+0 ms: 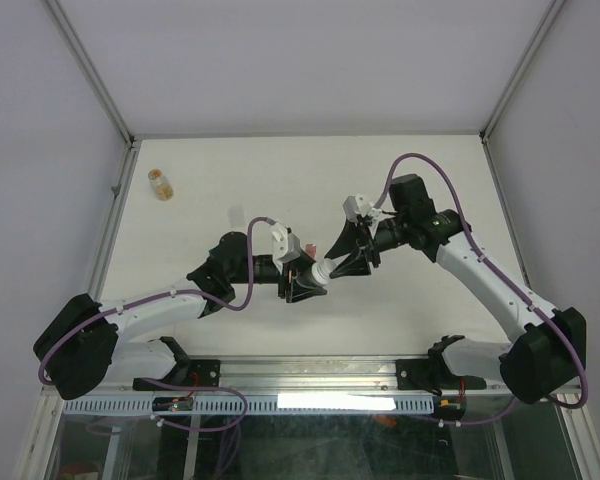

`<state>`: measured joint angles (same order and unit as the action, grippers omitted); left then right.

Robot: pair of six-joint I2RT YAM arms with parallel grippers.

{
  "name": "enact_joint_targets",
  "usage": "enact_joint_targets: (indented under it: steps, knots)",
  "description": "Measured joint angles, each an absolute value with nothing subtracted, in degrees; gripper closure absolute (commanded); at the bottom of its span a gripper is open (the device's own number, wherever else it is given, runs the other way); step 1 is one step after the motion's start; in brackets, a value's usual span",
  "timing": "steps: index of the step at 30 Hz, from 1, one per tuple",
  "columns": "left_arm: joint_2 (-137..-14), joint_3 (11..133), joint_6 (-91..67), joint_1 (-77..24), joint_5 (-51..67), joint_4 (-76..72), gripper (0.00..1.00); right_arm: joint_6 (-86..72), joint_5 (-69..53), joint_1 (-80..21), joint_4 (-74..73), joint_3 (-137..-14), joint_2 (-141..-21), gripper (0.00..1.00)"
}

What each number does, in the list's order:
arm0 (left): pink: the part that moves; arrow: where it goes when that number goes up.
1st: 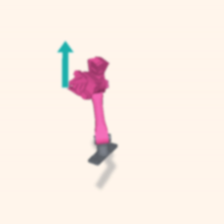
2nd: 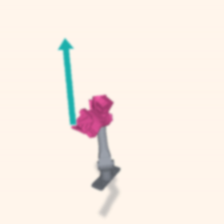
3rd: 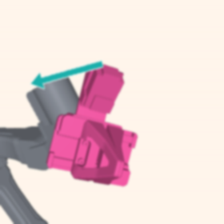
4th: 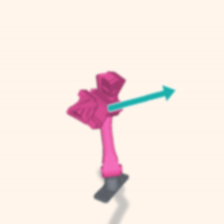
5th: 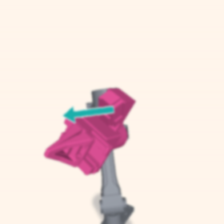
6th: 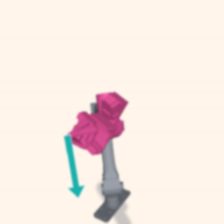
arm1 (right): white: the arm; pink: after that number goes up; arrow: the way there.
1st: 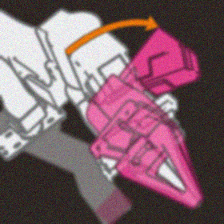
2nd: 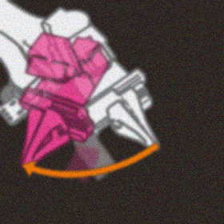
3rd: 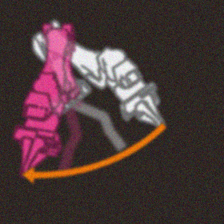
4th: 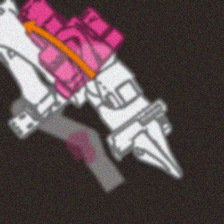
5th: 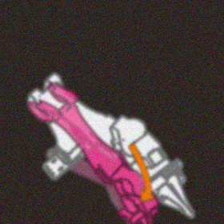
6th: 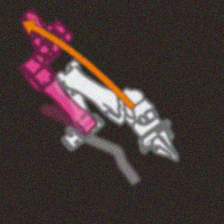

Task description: Sort the pills into containers

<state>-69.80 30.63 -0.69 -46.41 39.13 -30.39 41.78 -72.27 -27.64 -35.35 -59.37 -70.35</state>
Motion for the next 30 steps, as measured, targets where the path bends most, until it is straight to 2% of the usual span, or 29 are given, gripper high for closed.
enact_joint_targets:
  steps: [15,25,30]
  knots:
    - [-70.3,31.7,-2.6,-46.5,41.8,-27.3,1.0,43.4,-70.5,-29.4,-37.6,-59.4,-70.3,0.78]
    - [-71.9,33.1,-7.9,-46.4,47.9,-31.4,1.0,51.5,-71.8,-29.7,-48.9,-64.6,-70.7,0.79]
    - [-71.9,33.4,-8.1,-46.4,46.5,-32.0,1.0,50.7,-70.7,-29.7,-48.8,-65.2,-70.0,0.79]
